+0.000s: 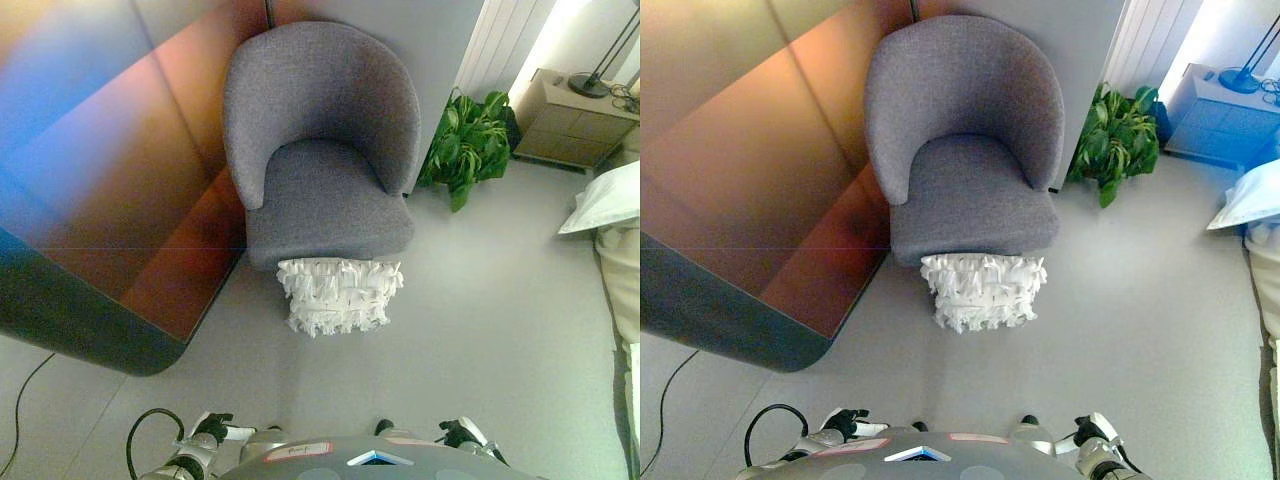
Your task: Pick up the pillow and put it on the sofa.
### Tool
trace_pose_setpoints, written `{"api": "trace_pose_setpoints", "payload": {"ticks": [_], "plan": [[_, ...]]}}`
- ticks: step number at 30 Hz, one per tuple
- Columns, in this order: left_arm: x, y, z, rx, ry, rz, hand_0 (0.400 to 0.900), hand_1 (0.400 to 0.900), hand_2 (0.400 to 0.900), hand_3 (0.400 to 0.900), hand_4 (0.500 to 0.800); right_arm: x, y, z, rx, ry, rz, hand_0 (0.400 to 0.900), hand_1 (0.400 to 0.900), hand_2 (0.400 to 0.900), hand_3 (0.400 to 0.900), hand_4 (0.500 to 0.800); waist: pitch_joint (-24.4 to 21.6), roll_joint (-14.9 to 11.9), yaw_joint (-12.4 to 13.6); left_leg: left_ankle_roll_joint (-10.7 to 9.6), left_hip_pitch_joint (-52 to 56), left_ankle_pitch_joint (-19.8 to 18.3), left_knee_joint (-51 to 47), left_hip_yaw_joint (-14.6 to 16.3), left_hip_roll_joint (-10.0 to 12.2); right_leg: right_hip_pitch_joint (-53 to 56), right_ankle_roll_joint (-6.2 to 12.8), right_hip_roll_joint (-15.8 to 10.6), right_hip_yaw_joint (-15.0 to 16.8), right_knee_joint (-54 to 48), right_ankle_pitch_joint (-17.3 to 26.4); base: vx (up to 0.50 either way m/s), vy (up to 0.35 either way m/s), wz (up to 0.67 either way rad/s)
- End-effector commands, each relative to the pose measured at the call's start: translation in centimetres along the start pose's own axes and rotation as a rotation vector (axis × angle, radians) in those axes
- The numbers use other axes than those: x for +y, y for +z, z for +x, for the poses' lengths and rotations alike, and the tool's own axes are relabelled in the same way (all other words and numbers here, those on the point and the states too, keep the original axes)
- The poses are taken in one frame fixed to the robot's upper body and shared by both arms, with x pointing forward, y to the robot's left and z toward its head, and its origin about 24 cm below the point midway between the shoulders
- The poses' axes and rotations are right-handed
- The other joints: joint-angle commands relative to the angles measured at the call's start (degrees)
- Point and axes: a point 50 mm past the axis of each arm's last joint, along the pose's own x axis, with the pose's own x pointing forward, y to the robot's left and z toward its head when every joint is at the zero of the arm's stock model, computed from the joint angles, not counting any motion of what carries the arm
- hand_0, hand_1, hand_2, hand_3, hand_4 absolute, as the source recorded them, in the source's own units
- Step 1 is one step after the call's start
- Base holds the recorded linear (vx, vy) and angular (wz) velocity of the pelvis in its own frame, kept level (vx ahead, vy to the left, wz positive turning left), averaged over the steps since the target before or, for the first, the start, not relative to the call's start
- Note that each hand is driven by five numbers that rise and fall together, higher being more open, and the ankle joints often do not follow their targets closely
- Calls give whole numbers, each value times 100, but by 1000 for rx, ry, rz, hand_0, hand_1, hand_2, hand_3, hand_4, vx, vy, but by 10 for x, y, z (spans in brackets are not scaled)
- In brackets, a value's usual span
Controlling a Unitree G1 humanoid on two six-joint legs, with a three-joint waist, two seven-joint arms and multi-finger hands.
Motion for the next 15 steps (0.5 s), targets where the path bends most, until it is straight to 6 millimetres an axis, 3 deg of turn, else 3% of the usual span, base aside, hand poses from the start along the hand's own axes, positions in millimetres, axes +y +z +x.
{"api": "trace_pose_setpoints", "payload": {"ticks": [1, 15], "plan": [[-2, 8, 1, 11, 15, 24, 900, 900, 900, 900, 800, -24, 28, 4, -42, -49, -7, 900, 900, 900, 900, 800, 190, 45, -49, 186, 12, -166, -40, -163, -28, 30, 98, -73, 34, 142, 109, 0, 0, 0], [-8, 0, 0, 57, -54, 43, 900, 900, 900, 900, 800, -20, 28, 4, -14, -23, 17, 900, 900, 900, 900, 800, 158, -27, -37, 160, 3, -145, -40, -153, 23, 41, 78, -15, 38, 99, 127, 3, -31, 0]]}}
